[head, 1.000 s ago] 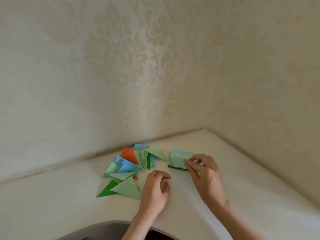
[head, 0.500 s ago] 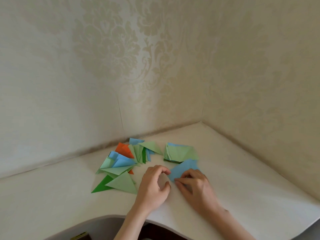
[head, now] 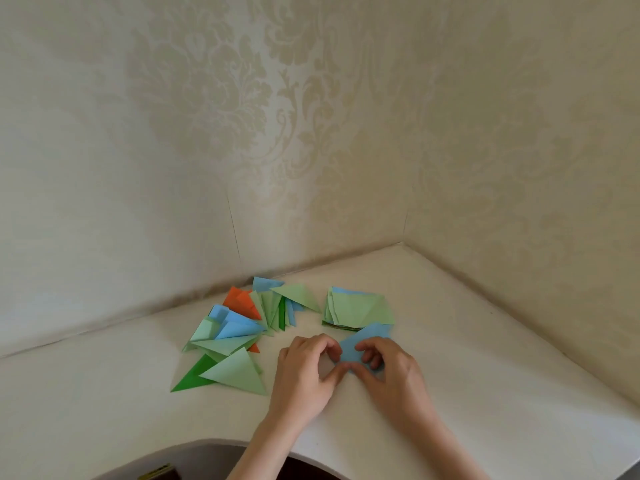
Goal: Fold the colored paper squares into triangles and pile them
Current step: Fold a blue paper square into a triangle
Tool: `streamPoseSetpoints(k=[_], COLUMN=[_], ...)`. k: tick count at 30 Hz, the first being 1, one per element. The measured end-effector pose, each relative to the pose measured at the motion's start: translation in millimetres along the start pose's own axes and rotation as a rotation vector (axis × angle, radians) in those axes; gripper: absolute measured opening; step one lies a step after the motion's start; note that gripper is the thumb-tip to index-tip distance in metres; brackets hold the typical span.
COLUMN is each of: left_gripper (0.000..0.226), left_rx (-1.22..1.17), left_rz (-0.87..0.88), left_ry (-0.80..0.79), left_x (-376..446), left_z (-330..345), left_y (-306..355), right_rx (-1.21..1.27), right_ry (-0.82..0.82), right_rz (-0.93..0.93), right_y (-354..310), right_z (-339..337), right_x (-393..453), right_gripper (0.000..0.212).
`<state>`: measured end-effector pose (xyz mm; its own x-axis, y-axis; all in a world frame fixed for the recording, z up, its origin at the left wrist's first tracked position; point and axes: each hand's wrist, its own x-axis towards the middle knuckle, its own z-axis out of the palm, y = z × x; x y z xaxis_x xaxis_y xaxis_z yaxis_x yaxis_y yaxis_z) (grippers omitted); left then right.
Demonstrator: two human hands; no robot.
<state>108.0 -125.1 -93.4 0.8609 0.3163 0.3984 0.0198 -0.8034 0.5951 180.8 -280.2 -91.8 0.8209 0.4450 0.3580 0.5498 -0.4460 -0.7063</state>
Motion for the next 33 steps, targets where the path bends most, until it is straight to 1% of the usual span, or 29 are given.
streamPoseSetpoints(k=[2,12,15,18,19,22,25,30,33], left_gripper=[0.018,0.018,0.024,0.026,0.030,0.041,0.047,0.034,0.032], left_rx=[0.029,-0.021,-0.038,-0.074,-0.101,-0.175,-0.167,-0.128,-0.119], left_rz=[-0.003,-0.081,-0.075,-0.056,-0.050,-0.059,-0.051,0.036,0.054], left_ry=[-0.007,-0.019,-0.028,-0.043,-0.044,-0.045,-0.045,0.023,0.008], left_x=[2,5,5,5,4,2,0,2,3], left_z=[2,-2,-4,-7,-8,-11,-13,-6,-4], left_y=[1,4,5,4,2,-2,0,-4,-9], right_rx=[-0.009,0.010,-0.007,-0.021,-0.015,-0.019,-0.034,0.036,0.035], right_ry=[0.011,-0.015,-0.006,0.019,0.023,0.006,-0.003,0.007,0.012], right_rz=[0.001,0.022,-0.017,-0.037,-0.030,-0.042,-0.088,-0.170,-0.197], right_y=[0,0,2,0,-1,0,3,2,1], right_z=[1,0,-3,-3,-2,-2,-2,-5,-5], right_x=[0,1,1,-1,-2,-4,-2,-3,-2], right_gripper=[0.024,0.025,0.021,0.006,0.006,0.014,0.010,0.010,0.009])
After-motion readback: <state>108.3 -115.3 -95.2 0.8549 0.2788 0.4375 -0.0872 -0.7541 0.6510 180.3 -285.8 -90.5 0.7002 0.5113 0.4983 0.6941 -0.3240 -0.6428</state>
